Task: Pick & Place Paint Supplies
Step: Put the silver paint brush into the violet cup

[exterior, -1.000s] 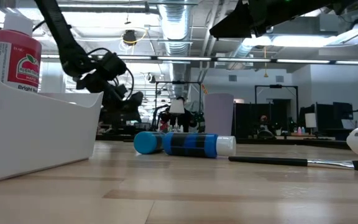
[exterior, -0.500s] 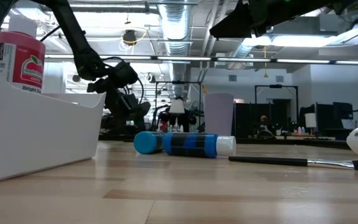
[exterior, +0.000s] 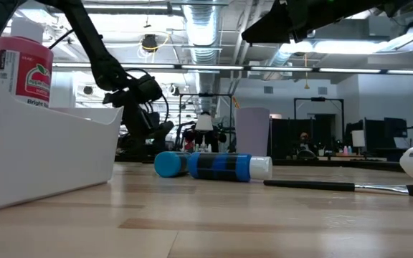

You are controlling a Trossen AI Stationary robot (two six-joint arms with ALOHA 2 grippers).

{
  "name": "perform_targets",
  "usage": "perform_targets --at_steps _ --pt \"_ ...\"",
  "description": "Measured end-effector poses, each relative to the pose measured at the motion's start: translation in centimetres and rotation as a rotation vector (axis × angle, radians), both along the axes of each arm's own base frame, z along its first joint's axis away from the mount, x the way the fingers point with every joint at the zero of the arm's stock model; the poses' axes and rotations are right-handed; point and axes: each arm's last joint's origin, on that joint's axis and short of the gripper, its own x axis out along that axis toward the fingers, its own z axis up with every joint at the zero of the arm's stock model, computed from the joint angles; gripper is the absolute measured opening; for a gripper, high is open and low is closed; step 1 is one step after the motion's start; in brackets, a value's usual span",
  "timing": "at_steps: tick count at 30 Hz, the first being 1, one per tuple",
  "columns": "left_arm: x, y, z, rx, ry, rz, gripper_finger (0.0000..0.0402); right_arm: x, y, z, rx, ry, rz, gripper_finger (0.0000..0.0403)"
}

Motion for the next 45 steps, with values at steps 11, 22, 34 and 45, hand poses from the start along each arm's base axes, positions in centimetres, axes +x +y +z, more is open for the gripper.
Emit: perform_targets --at_steps 11,22,34,45 --pt "0.3 0.0 0.1 -0.029 -0.006 -0.085 0.0298 0.0 0.2 0.0 -0.004 0.000 0.007 0.0137" --pt "1.0 -0.8 0.1 -0.019 0.014 -0.190 0.0298 0.0 0.2 0.0 -0.004 0.000 0.007 0.0139" --pt "1.4 -1.3 0.1 -0.037 0.001 -0.259 0.0298 0.0 0.2 0.0 -0.005 0.003 0.007 0.0136" --pt "3.2 -3.9 0.2 -0.048 0.016 -0.407 0.0298 0.0 0.2 -0.1 -0.006 0.008 0.007 0.0139"
